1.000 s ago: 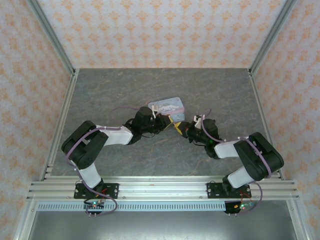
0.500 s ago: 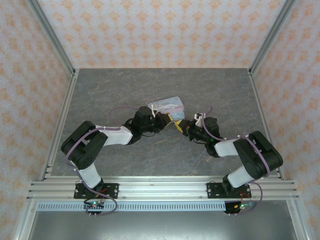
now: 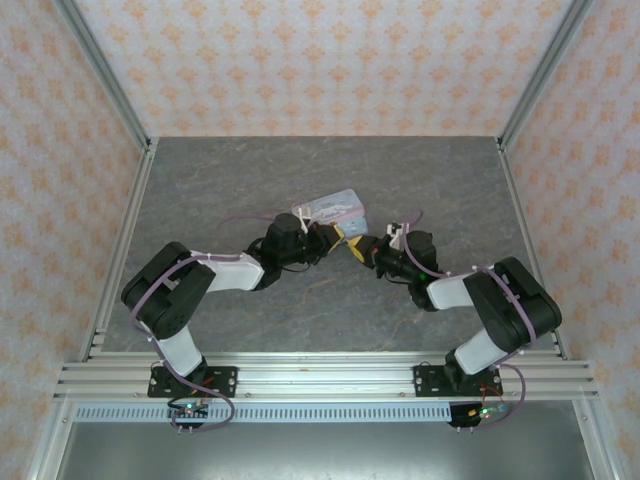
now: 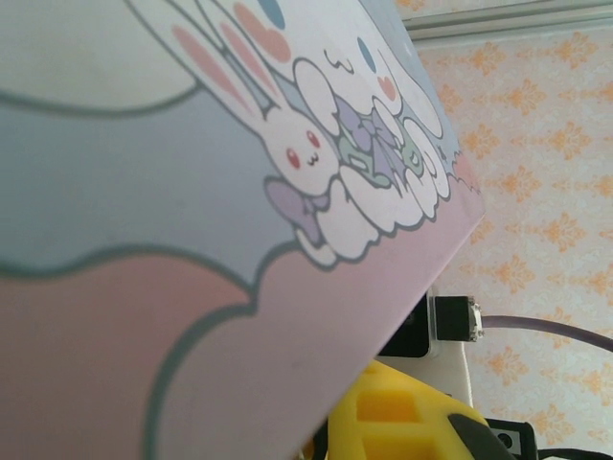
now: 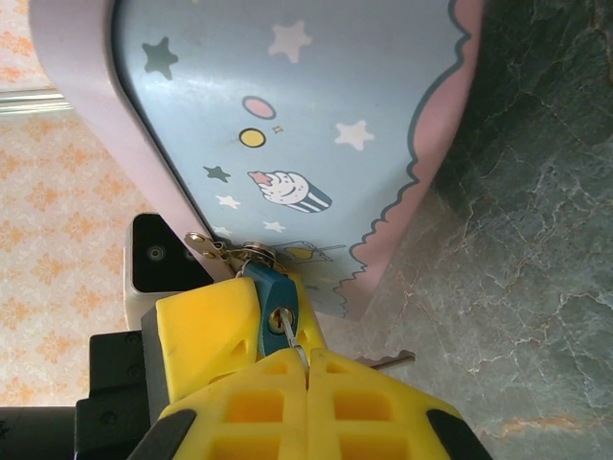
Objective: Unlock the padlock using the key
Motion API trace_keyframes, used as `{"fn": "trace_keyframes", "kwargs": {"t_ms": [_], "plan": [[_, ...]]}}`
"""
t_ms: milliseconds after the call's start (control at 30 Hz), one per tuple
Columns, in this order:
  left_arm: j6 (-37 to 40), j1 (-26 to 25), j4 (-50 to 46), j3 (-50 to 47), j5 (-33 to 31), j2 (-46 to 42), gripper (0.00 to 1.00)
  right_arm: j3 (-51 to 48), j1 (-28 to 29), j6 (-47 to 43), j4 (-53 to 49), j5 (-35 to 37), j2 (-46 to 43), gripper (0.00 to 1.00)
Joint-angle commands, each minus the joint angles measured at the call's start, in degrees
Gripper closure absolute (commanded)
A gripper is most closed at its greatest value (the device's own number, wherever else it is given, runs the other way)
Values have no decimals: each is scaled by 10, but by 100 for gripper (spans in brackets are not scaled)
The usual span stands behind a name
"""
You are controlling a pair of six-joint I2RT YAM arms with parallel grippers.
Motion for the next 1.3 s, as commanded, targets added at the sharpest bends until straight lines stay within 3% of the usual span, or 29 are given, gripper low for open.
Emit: {"fn": "trace_keyframes", "kwargs": {"t_ms": [0,700,1267], "plan": [[-15,-16,52,-5,47,-30,100,29,0,-1,44,-1,12,100],[-9,-16,44,-2,48,-36,100,52,-8,46,115,-28,73,100],[-5,-18,40,-6,60,-41,100,77,-19,7,66,-72,69,100]]}}
